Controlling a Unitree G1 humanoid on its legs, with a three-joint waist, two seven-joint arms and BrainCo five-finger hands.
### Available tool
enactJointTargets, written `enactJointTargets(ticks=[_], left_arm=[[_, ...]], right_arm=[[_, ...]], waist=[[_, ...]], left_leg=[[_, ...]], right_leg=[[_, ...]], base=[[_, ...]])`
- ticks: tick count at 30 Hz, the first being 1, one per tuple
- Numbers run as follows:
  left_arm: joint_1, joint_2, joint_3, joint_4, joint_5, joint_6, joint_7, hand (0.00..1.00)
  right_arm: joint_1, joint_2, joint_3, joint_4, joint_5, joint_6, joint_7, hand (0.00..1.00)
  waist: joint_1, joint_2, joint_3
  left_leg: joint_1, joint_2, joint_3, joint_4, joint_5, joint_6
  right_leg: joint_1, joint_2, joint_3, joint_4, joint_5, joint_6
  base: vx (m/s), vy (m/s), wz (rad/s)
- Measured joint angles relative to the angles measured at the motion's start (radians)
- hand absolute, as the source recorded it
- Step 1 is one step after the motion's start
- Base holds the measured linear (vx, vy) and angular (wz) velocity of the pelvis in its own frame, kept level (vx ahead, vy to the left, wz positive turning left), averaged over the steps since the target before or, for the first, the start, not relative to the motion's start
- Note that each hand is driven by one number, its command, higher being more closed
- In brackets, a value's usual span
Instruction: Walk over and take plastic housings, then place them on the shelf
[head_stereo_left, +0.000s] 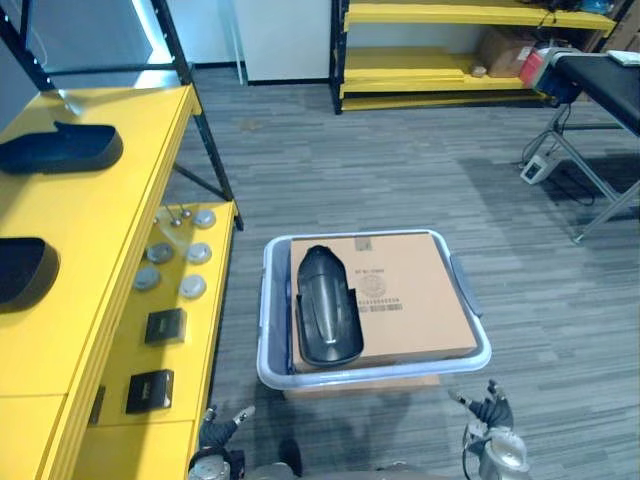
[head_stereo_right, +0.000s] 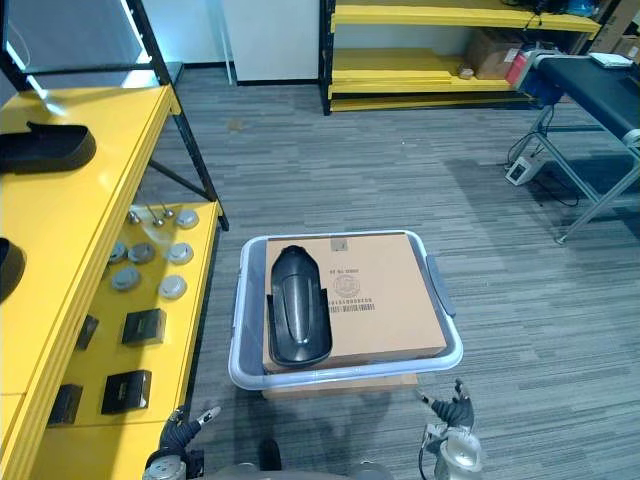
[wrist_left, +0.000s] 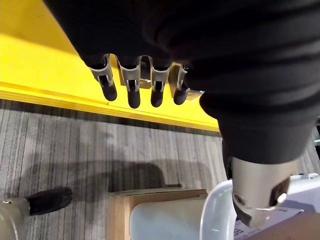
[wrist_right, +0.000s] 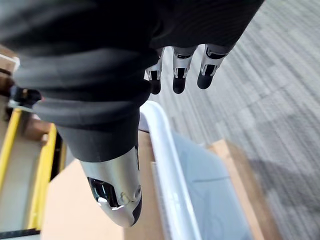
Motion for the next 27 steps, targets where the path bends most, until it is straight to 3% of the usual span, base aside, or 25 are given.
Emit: enactJointTargets(ticks=[4,11,15,22,27], left_arm=[[0.002,0.001,0.000,0.000,0.003,-0.003,-0.002,0.00],[0.021,0.001,-0.008,0.000,0.028,-0.005,-0.008,0.00],[0.004,0.001,-0.039,0.001,0.040,-0.009,-0.010,0.00],[-0.031,0.001,-0.072,0.000,0.041,-0.010,-0.008,0.00],[-0.045,0.000,-0.089,-0.005,0.043,-0.010,-0.007,0.00]], right_arm=[[0.029,-0.007,0.000,-0.224,-0.032,-0.028,-0.004,0.00],[0.013,-0.031,0.046,-0.391,-0.099,-0.058,-0.002,0.00],[-0.054,-0.064,0.137,-0.372,-0.193,-0.053,-0.002,0.00],[-0.211,-0.062,0.210,-0.140,-0.304,0.040,-0.027,0.00],[-0.301,-0.039,0.218,0.010,-0.335,0.081,-0.065,0.00]], waist=[[-0.001,0.002,0.001],[0.000,0.012,0.005],[0.003,0.019,0.009],[0.031,0.043,0.027],[0.054,0.042,0.041]], left_leg=[[-0.009,-0.015,-0.059,0.000,0.019,-0.004],[-0.013,-0.017,-0.100,0.000,0.034,-0.007],[-0.028,-0.019,-0.120,0.000,0.044,-0.003],[-0.076,-0.035,-0.193,0.000,0.058,0.000],[-0.102,-0.051,-0.235,0.003,0.061,0.004]], right_leg=[[0.000,0.000,0.042,0.024,-0.039,0.004],[0.016,0.012,0.027,0.027,-0.048,0.002],[0.014,0.016,0.011,0.018,-0.048,0.002],[0.015,0.017,-0.042,-0.012,-0.048,0.002],[0.016,0.016,-0.065,-0.031,-0.048,0.002]], base=[[-0.06,0.011,0.44],[-0.02,-0.026,0.17],[-0.01,-0.025,0.16],[0.01,-0.025,0.33],[0.03,-0.023,0.30]])
